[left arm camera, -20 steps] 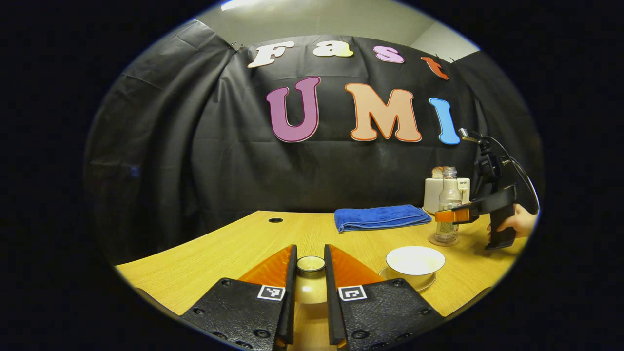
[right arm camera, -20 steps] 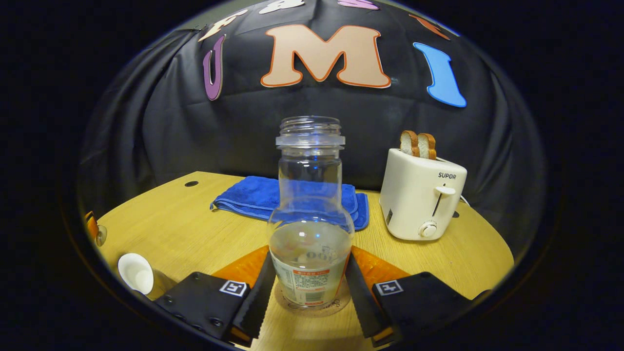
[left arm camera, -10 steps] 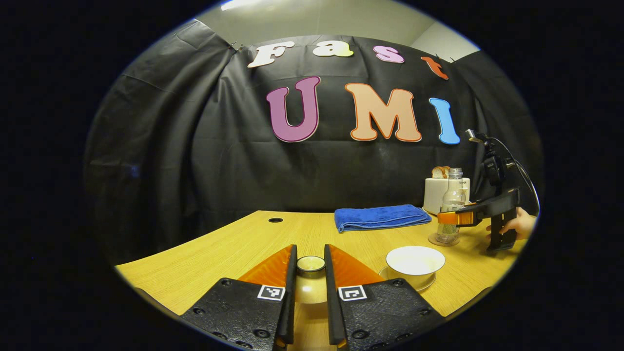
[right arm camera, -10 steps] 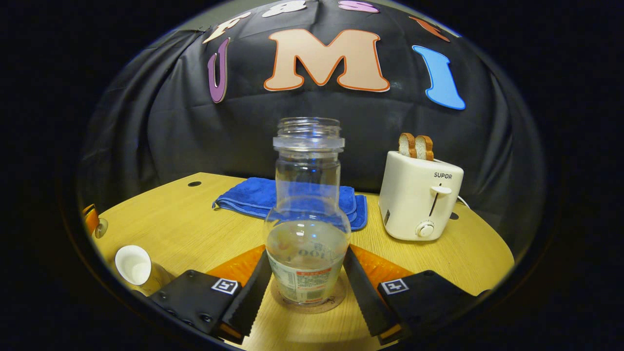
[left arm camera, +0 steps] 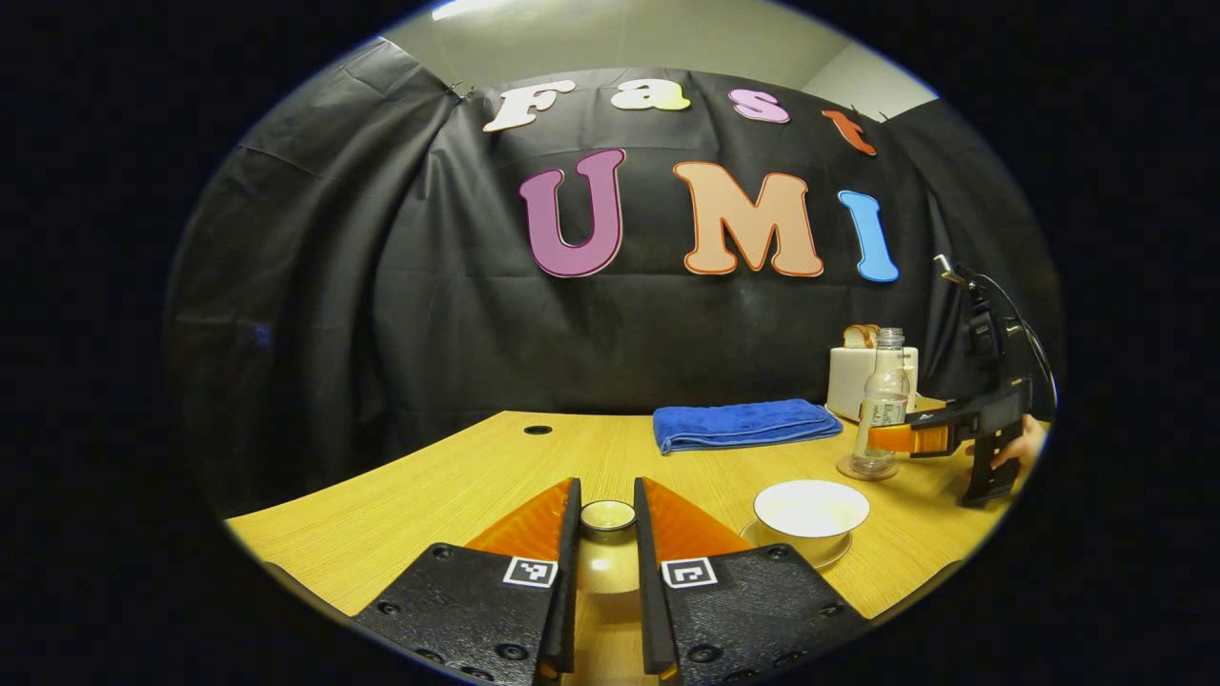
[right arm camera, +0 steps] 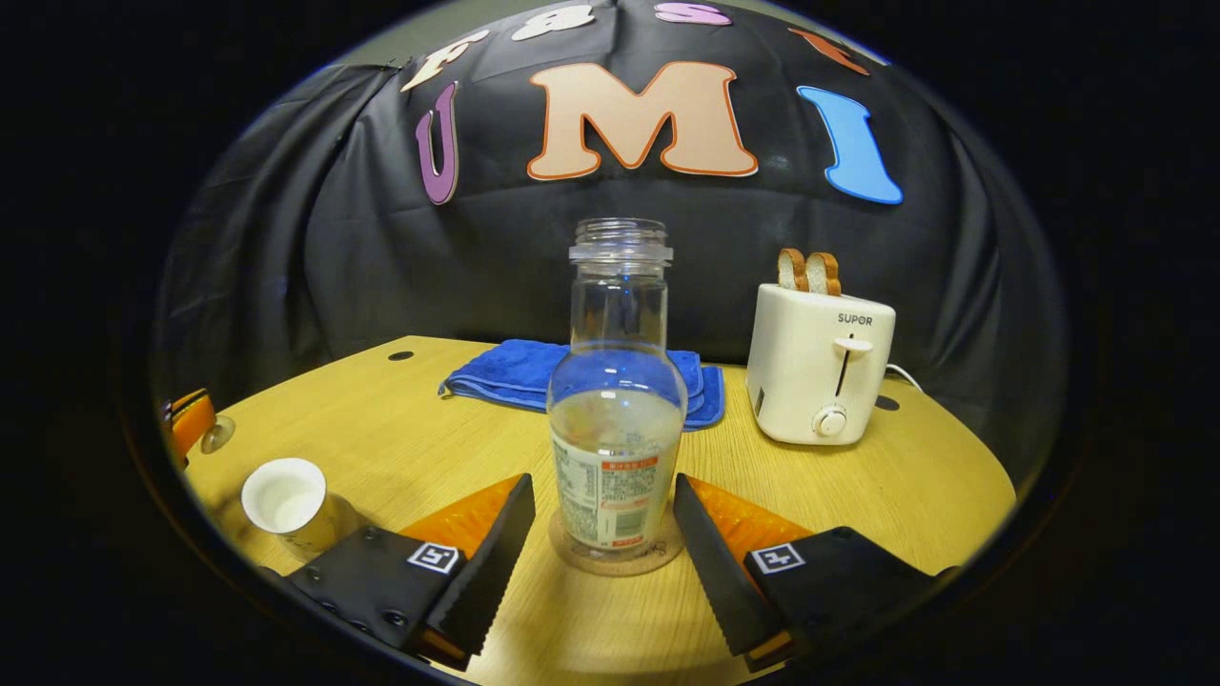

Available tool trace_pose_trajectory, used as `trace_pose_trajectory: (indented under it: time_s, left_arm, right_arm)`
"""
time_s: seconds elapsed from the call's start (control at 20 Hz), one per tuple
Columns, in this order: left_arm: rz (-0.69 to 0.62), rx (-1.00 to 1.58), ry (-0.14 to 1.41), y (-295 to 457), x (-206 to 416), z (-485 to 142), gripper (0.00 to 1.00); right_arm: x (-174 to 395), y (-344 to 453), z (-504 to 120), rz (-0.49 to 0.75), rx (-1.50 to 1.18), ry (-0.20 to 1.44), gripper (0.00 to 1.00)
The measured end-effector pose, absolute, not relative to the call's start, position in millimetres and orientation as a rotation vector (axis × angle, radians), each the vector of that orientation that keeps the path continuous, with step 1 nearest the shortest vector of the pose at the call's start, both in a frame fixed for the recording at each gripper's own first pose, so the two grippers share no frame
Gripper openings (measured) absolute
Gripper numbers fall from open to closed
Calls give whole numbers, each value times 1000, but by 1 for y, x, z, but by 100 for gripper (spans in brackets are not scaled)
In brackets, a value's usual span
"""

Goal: Open the teacup lid with one hand, grasp the water bottle and pour water into the teacup with the other hand; after pouring, place the water bottle on the coaster and then close the teacup lid.

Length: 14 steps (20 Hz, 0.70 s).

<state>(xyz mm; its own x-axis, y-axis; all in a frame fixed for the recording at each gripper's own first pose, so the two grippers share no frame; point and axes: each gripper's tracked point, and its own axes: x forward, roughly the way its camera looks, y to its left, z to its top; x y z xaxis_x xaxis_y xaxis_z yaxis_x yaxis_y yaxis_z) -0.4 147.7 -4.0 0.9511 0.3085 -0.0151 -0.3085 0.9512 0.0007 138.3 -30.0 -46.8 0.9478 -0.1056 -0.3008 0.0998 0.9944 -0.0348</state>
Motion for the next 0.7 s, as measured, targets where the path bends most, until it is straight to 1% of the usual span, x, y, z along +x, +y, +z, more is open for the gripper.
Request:
trace_pose_trajectory:
  time_s: [0.05,0.1,0.2,0.25,0.35,0.45,0.6,0.65,0.7]
  left_arm:
    - [313,-2,16,148,0,-5,25]
    - [313,-2,16,148,0,-4,25]
    - [305,-2,16,146,-2,-4,25]
    - [302,-1,17,146,-1,-4,25]
    - [302,-1,16,145,0,-5,25]
    - [295,-2,18,144,0,-5,25]
    - [264,-3,20,136,5,-5,25]
    - [252,-4,20,131,7,-6,25]
    - [237,-4,20,126,11,-5,25]
  right_arm:
    - [133,-31,-47,-102,-20,301,94]
    - [128,-31,-49,-97,-28,301,94]
    - [118,-32,-48,-88,-30,290,97]
    - [114,-32,-46,-82,-25,285,96]
    - [104,-31,-43,-73,-15,262,92]
    - [94,-31,-36,-65,-21,228,91]
    - [77,-34,-29,-61,-25,180,92]
    - [73,-35,-28,-57,-16,168,96]
    - [67,-35,-26,-52,-9,155,94]
